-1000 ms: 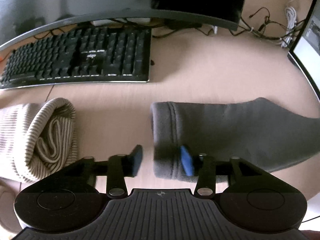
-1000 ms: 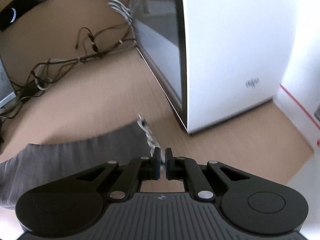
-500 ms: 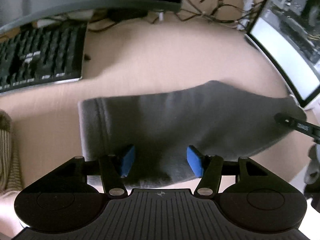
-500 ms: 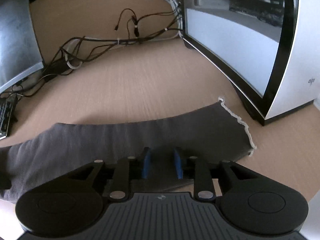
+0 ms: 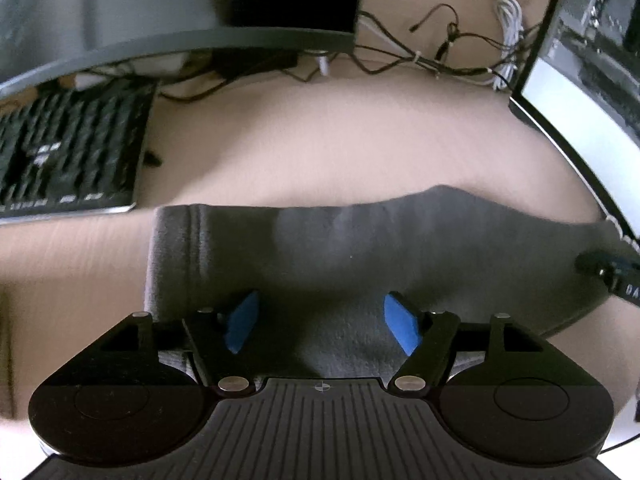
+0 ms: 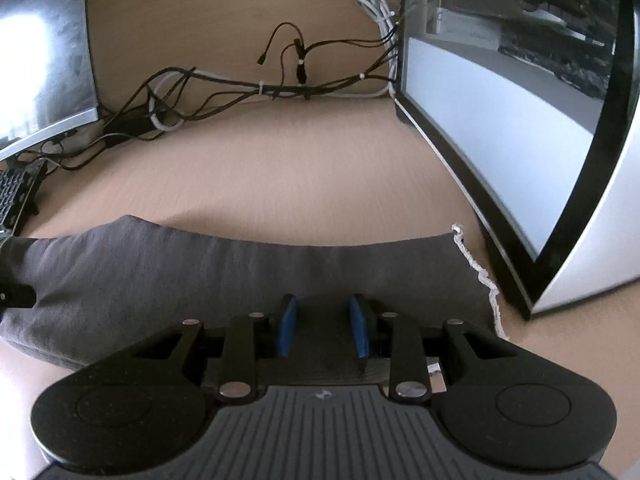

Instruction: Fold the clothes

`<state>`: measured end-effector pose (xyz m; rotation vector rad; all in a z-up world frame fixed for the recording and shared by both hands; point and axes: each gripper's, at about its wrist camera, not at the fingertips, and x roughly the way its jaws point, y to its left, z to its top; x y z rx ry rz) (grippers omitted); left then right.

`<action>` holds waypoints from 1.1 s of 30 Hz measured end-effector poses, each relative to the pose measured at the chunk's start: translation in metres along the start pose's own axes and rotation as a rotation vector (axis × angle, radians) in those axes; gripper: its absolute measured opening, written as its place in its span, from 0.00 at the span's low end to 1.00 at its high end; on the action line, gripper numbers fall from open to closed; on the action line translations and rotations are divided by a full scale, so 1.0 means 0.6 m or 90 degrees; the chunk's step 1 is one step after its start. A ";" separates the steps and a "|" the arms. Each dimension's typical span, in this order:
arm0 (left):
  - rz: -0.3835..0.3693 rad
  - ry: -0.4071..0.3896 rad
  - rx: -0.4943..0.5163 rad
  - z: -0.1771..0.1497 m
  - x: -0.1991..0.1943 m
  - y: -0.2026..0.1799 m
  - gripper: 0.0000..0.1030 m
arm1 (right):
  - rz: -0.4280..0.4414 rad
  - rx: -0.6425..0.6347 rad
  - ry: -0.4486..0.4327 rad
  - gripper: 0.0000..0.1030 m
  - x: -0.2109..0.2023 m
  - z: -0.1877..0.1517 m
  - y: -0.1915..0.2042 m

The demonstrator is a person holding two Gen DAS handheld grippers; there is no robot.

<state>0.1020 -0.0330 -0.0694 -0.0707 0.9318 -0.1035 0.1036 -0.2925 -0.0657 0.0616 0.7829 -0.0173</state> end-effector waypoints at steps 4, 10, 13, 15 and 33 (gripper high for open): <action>0.021 0.007 0.002 0.006 0.010 -0.022 0.82 | 0.021 0.014 -0.002 0.27 0.007 0.009 -0.023; -0.004 0.028 -0.043 0.024 -0.015 -0.049 0.82 | 0.066 0.073 -0.004 0.42 -0.022 0.005 -0.056; -0.044 0.011 -0.022 0.039 -0.029 -0.104 0.91 | 0.070 0.105 -0.028 0.46 -0.054 -0.002 -0.077; -0.079 0.009 -0.007 0.046 -0.028 -0.153 0.91 | 0.058 0.128 -0.036 0.50 -0.072 -0.005 -0.095; -0.082 0.066 0.045 -0.005 0.019 -0.309 0.91 | 0.059 0.354 0.024 0.52 -0.058 -0.034 -0.210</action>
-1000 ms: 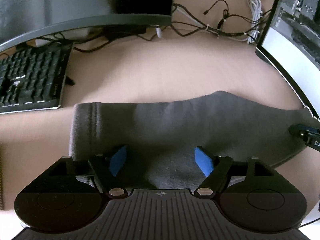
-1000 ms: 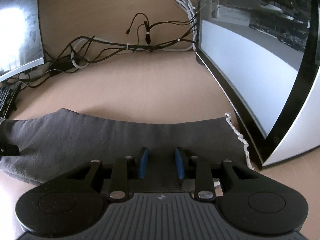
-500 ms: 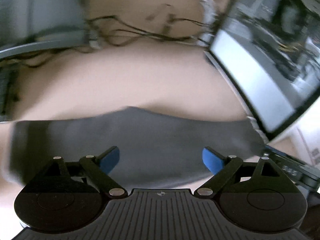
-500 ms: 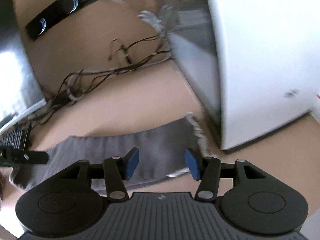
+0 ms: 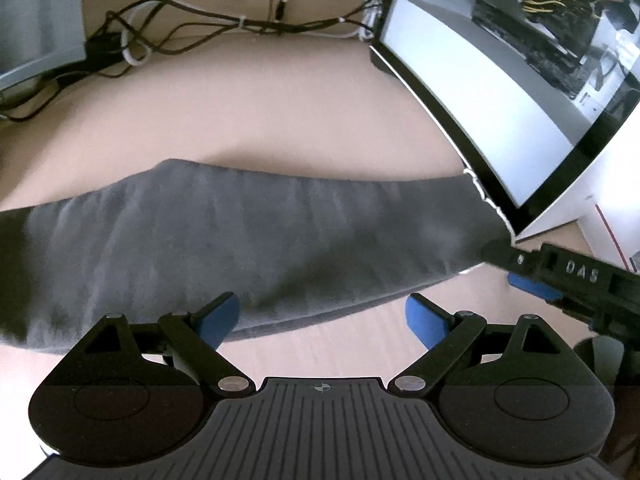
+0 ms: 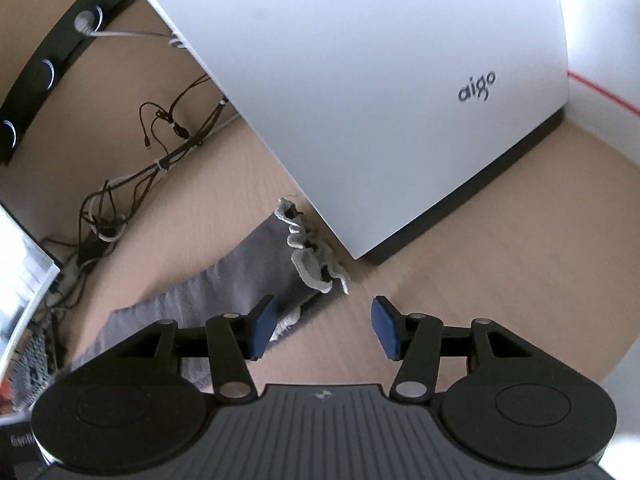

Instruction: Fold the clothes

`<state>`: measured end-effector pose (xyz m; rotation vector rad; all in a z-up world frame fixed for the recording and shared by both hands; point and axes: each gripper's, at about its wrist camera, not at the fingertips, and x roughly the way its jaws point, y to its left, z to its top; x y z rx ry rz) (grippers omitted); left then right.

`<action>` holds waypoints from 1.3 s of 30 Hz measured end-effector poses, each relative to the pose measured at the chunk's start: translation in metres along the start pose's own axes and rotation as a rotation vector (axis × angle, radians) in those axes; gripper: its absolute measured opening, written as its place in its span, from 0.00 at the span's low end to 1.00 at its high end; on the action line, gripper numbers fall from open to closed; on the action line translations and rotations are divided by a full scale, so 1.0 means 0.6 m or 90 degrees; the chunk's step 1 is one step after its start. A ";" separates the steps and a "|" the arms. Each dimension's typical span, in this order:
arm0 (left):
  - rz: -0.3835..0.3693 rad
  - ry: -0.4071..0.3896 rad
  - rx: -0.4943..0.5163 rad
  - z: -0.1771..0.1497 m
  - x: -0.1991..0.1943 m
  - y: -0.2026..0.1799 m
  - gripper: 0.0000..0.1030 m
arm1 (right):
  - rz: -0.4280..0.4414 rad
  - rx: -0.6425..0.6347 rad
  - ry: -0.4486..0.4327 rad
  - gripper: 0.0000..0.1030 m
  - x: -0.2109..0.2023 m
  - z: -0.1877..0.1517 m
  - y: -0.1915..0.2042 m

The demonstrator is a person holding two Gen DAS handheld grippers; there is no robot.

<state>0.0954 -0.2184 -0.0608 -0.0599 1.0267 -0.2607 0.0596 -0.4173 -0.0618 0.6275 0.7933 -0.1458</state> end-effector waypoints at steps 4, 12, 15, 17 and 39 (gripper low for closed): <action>0.017 -0.007 -0.007 0.000 -0.007 0.007 0.92 | 0.013 -0.016 0.004 0.52 0.014 0.000 0.020; 0.018 -0.009 -0.016 0.000 -0.013 0.027 0.92 | 0.021 -0.005 -0.008 0.52 0.026 0.008 0.033; 0.008 -0.014 -0.025 0.002 -0.015 0.036 0.92 | 0.013 -0.007 -0.015 0.41 0.028 0.008 0.035; 0.004 -0.018 -0.026 0.004 -0.016 0.039 0.92 | 0.018 -0.005 -0.021 0.31 0.030 0.006 0.034; -0.047 0.027 0.018 0.045 0.035 0.023 0.93 | -0.104 -0.312 -0.102 0.21 0.015 -0.012 0.125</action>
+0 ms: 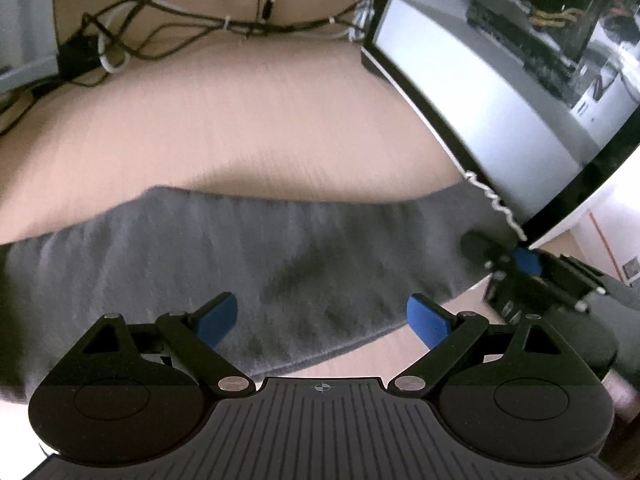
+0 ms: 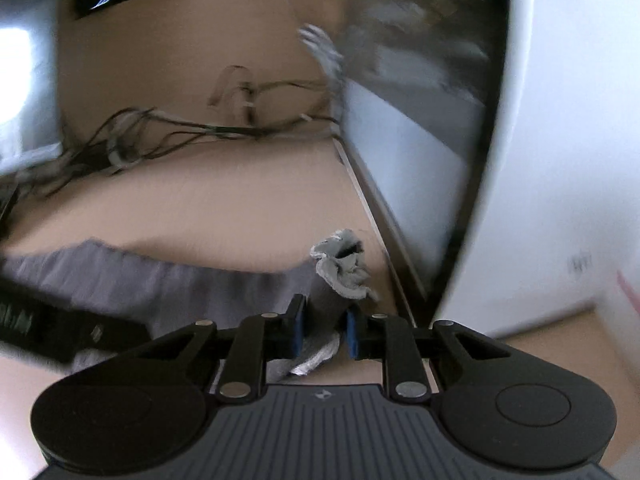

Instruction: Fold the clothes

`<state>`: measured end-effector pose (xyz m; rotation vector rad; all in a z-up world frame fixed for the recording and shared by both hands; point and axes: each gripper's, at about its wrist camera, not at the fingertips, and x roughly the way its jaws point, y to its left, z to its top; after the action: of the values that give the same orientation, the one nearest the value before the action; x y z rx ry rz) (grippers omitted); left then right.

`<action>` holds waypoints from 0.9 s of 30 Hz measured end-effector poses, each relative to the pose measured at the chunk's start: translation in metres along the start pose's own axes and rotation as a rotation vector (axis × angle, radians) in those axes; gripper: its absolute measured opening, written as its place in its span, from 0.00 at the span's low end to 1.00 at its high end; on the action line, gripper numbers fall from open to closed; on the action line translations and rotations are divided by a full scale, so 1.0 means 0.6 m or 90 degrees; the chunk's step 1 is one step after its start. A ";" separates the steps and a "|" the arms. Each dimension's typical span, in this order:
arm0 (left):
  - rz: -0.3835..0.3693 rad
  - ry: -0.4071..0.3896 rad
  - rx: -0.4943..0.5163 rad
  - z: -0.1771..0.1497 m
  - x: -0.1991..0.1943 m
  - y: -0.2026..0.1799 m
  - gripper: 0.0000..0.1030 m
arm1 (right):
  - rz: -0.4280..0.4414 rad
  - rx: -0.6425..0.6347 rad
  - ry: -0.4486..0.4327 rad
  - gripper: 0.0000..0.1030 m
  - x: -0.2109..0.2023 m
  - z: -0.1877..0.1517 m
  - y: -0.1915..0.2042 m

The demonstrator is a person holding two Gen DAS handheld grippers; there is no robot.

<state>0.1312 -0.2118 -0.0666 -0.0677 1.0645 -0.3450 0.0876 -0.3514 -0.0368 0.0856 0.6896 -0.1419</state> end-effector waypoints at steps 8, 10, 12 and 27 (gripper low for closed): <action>-0.009 0.027 0.003 -0.011 0.005 0.028 0.93 | -0.038 0.047 -0.009 0.27 -0.033 -0.001 -0.031; -0.016 0.028 0.017 -0.016 0.001 0.031 0.93 | -0.036 0.046 0.004 0.15 -0.022 -0.001 -0.024; -0.024 0.029 0.028 -0.022 -0.003 0.037 0.93 | -0.049 0.010 -0.008 0.06 -0.016 0.002 -0.001; -0.081 0.031 0.028 -0.028 -0.013 0.062 0.95 | -0.090 0.219 0.008 0.29 -0.070 -0.006 -0.053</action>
<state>0.1224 -0.1721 -0.0762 -0.0889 1.1030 -0.4869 0.0483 -0.3778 -0.0139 0.3675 0.6793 -0.3952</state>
